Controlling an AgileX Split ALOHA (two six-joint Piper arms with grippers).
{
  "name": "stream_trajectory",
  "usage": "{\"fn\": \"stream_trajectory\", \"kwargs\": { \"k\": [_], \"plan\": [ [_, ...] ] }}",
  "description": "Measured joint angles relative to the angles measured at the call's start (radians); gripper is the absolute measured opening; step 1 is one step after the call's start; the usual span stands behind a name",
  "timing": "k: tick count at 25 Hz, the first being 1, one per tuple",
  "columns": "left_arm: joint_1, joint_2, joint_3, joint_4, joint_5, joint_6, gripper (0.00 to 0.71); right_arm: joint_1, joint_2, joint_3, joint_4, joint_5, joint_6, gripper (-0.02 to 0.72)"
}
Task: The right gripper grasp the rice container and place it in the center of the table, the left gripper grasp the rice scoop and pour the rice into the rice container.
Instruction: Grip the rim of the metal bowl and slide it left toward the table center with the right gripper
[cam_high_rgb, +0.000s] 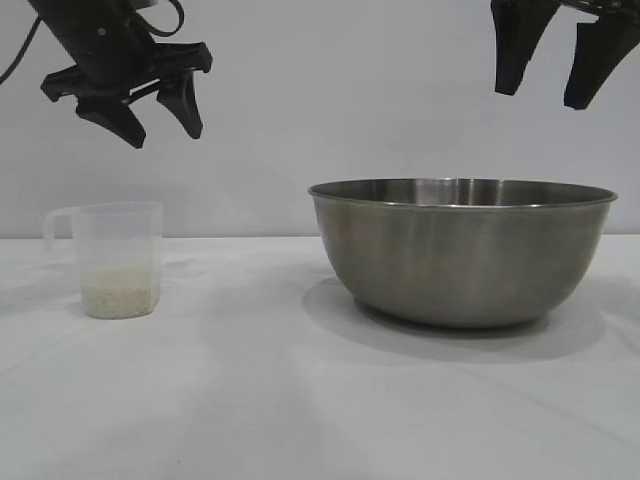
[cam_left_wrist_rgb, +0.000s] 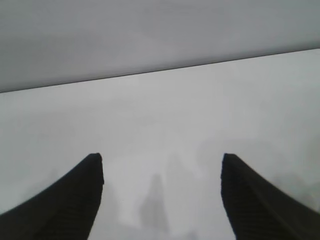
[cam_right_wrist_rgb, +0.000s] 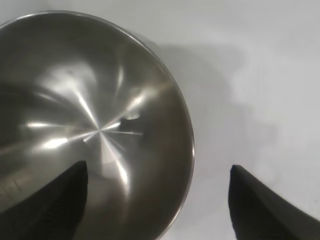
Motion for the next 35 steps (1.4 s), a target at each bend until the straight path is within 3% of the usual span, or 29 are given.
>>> {"fn": "stream_trajectory", "kwargs": {
  "k": [4,8,14,18,22,26,35],
  "plan": [
    [0.000,0.000,0.000,0.000,0.000,0.002,0.421,0.000,0.024,0.000,0.002,0.000,0.014,0.503],
    [0.000,0.000,0.000,0.000,0.000,0.002,0.421,0.000,0.062,0.000,0.002,0.000,0.086,0.503],
    [0.000,0.000,0.000,0.000,0.000,0.002,0.421,0.000,0.137,0.000,0.002,0.000,0.103,0.503],
    [0.000,0.000,0.000,0.000,0.000,0.002,0.421,0.000,0.181,0.000,-0.019,-0.002,0.108,0.503],
    [0.000,0.000,0.000,0.000,0.000,0.002,0.421,0.000,0.205,0.000,-0.072,-0.006,0.180,0.503],
    [0.000,0.000,0.000,0.000,0.000,0.002,0.421,0.000,0.227,0.000,-0.084,-0.008,0.198,0.503],
    [0.000,0.000,0.000,0.000,0.014,0.002,0.421,0.000,0.239,0.000,-0.084,-0.008,0.193,0.099]
  ]
}}
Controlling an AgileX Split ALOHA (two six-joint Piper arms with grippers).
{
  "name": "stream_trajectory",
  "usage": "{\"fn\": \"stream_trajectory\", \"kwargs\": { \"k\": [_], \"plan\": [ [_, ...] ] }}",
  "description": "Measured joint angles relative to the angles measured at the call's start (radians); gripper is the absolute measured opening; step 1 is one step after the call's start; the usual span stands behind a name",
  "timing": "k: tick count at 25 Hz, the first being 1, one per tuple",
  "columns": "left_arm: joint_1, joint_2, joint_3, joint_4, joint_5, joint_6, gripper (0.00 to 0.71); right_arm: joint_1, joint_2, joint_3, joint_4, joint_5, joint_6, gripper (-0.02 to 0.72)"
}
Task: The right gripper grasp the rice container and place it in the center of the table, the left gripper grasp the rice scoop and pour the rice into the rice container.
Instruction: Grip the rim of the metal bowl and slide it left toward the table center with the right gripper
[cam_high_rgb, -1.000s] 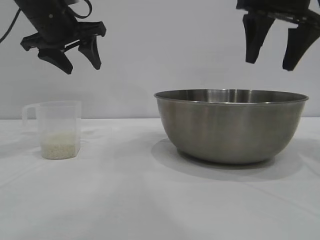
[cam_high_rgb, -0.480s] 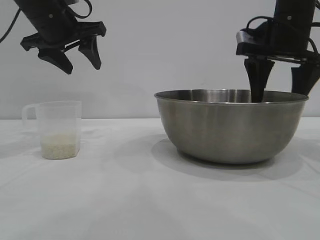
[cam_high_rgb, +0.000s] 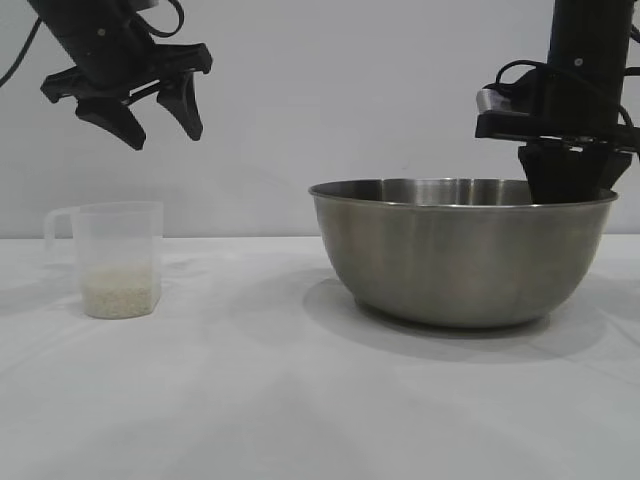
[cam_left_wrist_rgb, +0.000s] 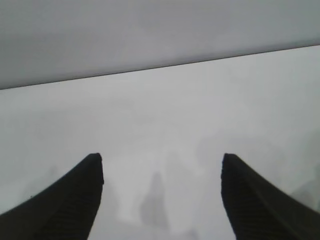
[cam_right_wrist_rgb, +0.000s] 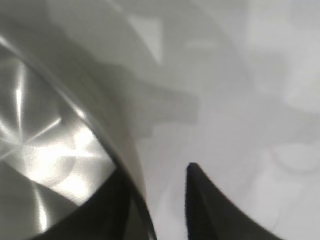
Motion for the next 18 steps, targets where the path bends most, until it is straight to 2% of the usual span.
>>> {"fn": "stream_trajectory", "kwargs": {
  "k": [3,11,18],
  "plan": [
    [0.000,0.000,0.000,0.000,0.000,0.000,0.421,0.000,0.000,-0.002,0.011,0.002,-0.010,0.000],
    [0.000,0.000,0.000,0.000,0.002,0.000,0.421,0.032,0.000,-0.001,0.078,-0.001,-0.010,0.000],
    [0.000,0.000,0.000,0.000,0.002,0.000,0.421,0.122,0.000,-0.001,0.094,-0.004,-0.010,0.000]
  ]
}}
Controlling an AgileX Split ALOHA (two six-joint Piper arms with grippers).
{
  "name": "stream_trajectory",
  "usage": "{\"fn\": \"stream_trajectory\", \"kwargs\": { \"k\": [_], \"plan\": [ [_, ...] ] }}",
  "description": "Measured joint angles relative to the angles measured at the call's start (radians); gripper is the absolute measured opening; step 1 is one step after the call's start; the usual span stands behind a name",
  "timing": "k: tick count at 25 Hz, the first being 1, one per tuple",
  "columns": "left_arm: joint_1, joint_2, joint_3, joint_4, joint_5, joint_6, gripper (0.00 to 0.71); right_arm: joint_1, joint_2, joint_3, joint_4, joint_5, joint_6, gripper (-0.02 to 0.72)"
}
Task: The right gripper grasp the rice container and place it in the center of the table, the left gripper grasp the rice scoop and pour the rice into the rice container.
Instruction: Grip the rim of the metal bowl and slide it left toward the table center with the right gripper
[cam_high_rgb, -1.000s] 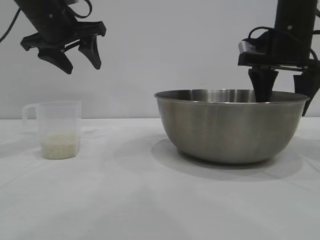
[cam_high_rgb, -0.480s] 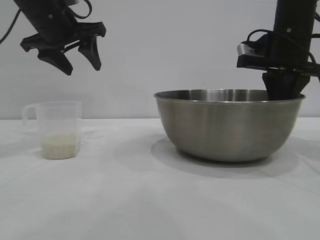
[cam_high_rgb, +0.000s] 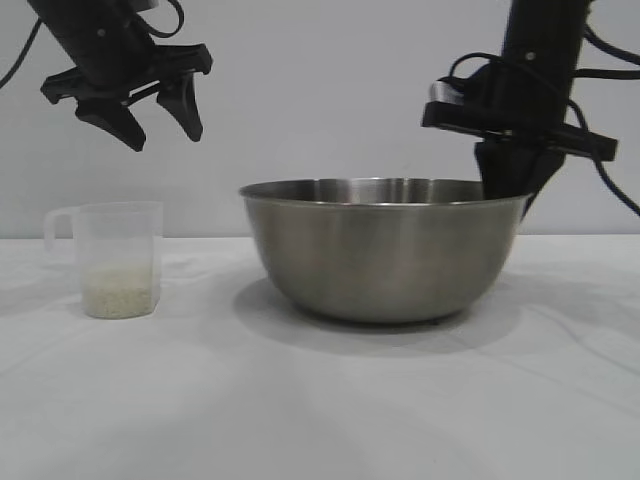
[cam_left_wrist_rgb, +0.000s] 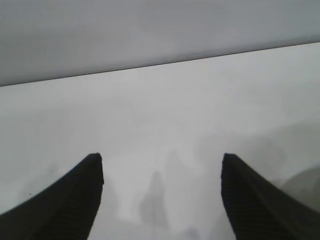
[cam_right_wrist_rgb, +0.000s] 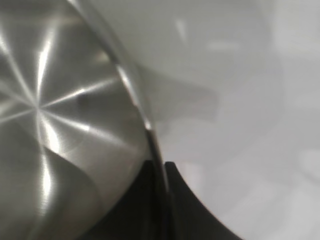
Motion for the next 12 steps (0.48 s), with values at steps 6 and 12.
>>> {"fn": "stream_trajectory", "kwargs": {
  "k": [6,12],
  "plan": [
    [0.000,0.000,0.000,0.000,0.000,0.000,0.421,0.010,0.000,0.000,-0.002,0.000,0.000,0.055],
    [0.000,0.000,0.000,0.000,0.000,0.000,0.421,0.010,-0.011,0.000,-0.008,0.000,0.010,0.458]
  ]
}}
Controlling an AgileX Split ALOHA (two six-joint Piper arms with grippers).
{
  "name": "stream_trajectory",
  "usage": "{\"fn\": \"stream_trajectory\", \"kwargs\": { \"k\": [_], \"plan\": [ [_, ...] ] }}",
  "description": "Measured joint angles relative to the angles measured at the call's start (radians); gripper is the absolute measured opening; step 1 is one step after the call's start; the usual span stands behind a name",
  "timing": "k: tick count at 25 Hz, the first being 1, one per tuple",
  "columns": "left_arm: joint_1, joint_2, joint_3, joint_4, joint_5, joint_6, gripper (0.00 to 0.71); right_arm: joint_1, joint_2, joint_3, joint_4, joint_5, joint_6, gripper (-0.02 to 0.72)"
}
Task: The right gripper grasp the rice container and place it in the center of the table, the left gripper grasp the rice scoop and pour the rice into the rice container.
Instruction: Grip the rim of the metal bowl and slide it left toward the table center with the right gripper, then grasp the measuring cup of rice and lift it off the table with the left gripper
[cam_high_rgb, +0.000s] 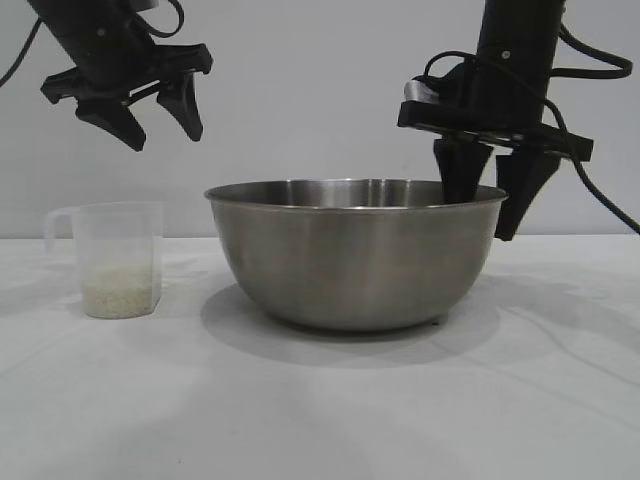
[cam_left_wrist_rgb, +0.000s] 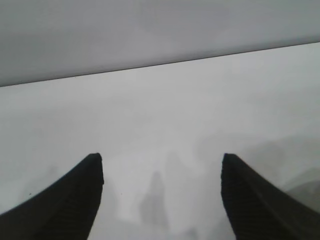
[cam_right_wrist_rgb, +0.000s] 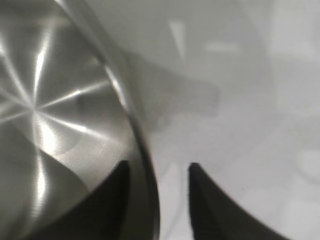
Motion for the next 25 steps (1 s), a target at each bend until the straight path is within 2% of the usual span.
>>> {"fn": "stream_trajectory", "kwargs": {
  "k": [1,4,5,14,25],
  "plan": [
    [0.000,0.000,0.000,0.000,0.000,0.000,0.421,0.000,-0.009,0.000,-0.008,0.000,0.005,0.484],
    [0.000,0.000,0.000,0.000,0.000,0.000,0.421,0.000,-0.052,0.000,-0.039,0.000,0.011,0.480],
    [0.000,0.000,0.000,0.000,0.000,0.000,0.421,-0.004,-0.069,0.000,-0.053,0.000,0.011,0.520],
    [0.000,0.000,0.000,0.000,0.002,0.000,0.421,-0.093,-0.194,0.000,-0.182,0.009,0.034,0.505],
    [0.000,0.000,0.000,0.000,0.004,-0.002,0.421,-0.187,-0.393,0.000,-0.225,0.020,0.039,0.505]
  ]
}}
